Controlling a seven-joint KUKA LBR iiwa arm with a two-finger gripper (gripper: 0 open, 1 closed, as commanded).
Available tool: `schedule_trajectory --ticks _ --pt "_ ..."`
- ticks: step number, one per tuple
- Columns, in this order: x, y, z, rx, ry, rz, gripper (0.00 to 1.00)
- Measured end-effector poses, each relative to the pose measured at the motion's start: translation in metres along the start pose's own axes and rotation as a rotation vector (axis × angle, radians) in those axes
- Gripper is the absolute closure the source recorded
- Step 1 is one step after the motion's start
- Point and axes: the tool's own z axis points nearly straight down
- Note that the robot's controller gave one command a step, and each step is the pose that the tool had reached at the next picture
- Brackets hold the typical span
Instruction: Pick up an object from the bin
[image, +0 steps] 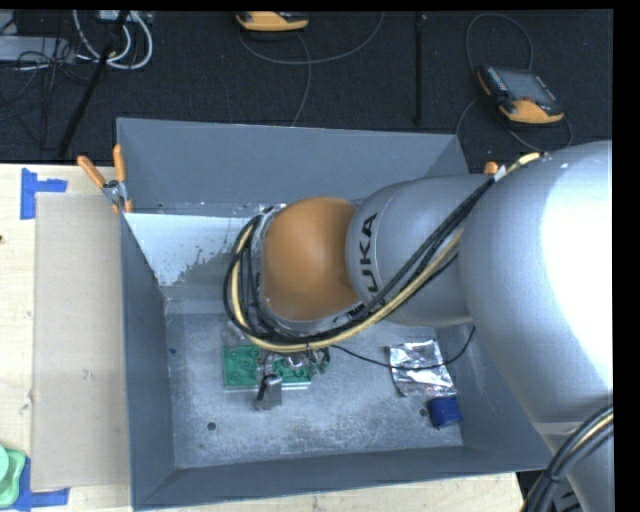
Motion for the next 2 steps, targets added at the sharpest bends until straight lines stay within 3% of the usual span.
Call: schedule_trajectory --ticks 1,2 --pt "-0.002 0.0 -0.004 -0.001 -0.005 0.004 1.0" --pt "0.006 0.021 -0.132 0.0 -0.009 -0.033 1.0"
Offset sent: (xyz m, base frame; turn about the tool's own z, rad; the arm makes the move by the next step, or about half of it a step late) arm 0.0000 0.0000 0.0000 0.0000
